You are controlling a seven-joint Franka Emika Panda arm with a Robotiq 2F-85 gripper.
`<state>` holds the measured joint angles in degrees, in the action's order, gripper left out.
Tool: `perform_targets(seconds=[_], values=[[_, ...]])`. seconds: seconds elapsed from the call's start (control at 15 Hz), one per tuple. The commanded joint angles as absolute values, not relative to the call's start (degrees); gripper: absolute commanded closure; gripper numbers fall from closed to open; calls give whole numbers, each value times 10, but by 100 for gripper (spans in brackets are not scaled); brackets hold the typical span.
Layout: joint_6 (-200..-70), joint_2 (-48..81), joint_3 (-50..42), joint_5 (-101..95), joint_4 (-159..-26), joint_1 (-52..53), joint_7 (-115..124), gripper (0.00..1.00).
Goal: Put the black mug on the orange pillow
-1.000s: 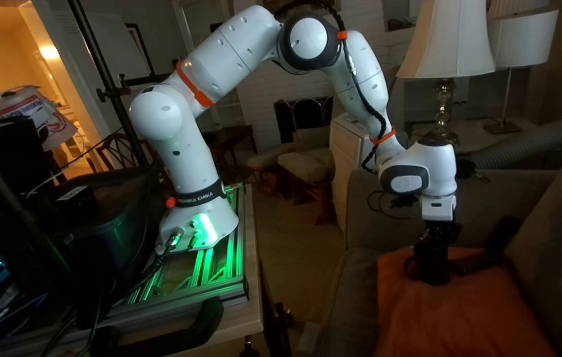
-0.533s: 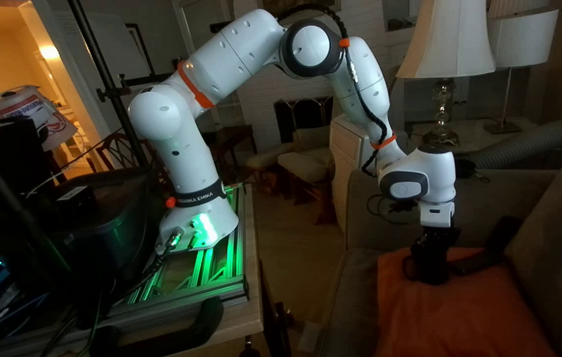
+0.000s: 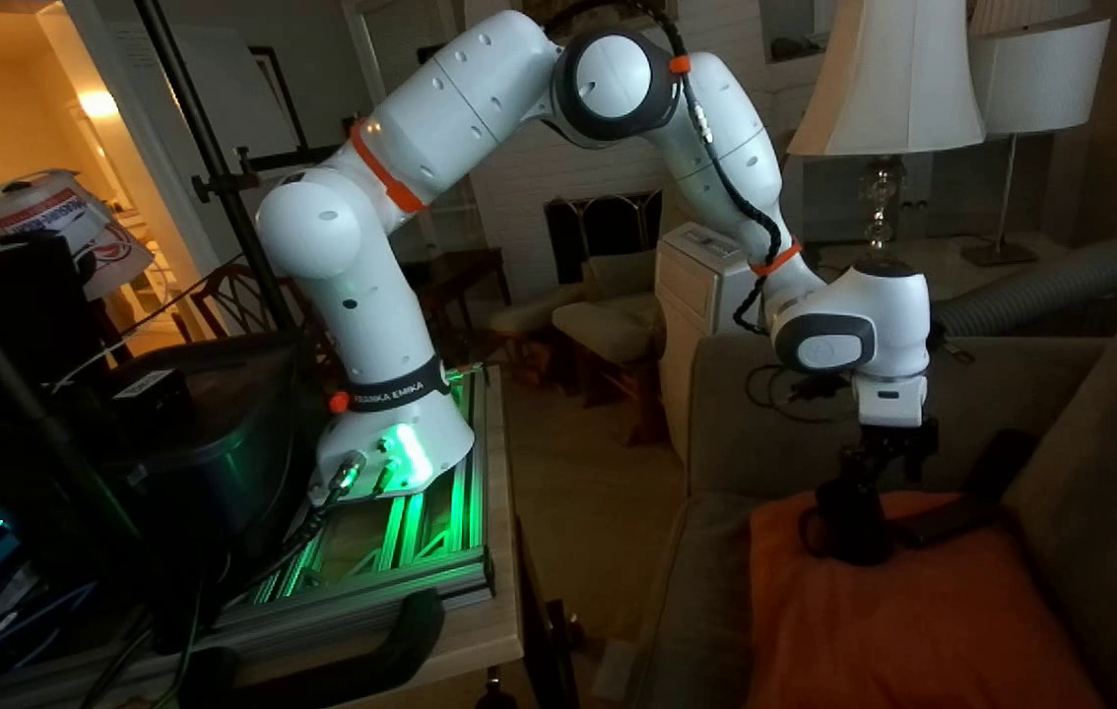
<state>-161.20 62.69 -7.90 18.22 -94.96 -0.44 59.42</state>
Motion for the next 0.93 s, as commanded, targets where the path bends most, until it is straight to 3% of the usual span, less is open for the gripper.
perform_targets(seconds=[0.0, 0.47, 0.87], values=[[-1557, 596, -46, 189, -942, -27, 561, 0], [-1557, 578, 51, 214, -891, -78, 447, 0], [-1566, 589, 66, 205, -833, -64, 335, 0]])
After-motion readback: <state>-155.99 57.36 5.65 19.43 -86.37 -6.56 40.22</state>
